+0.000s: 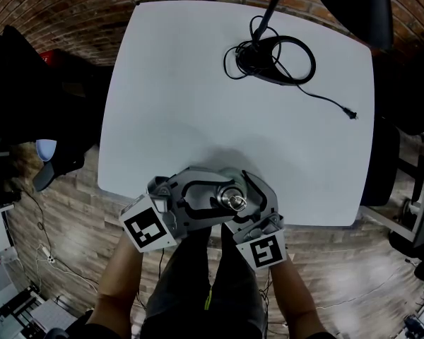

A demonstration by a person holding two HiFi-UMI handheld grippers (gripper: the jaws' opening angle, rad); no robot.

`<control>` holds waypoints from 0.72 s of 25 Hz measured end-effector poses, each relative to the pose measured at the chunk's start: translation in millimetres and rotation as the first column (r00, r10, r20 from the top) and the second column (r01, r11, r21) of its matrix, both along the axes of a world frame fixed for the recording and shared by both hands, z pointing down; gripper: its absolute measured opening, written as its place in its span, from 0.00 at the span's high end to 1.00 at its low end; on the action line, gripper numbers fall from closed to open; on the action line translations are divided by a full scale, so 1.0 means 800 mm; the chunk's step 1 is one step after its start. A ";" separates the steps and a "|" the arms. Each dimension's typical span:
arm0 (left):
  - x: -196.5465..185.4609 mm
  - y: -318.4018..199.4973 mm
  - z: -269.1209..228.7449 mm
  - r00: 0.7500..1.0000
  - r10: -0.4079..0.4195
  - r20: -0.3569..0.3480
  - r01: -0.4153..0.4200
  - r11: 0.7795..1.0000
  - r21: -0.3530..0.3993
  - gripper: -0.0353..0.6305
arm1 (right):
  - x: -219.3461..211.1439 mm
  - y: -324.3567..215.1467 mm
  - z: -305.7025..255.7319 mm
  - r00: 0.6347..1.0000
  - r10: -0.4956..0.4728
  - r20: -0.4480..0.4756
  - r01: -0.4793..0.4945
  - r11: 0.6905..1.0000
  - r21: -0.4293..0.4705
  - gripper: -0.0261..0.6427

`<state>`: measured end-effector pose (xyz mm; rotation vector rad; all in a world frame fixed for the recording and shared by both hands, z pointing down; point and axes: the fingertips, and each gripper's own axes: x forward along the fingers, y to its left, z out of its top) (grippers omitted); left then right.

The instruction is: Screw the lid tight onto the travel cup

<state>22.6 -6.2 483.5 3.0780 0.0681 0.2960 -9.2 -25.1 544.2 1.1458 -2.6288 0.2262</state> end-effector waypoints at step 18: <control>-0.002 0.003 0.000 0.999 -0.011 -0.043 0.010 1.000 -0.013 0.48 | 0.027 0.030 -0.011 0.995 0.036 -0.088 -0.041 0.998 -0.056 0.44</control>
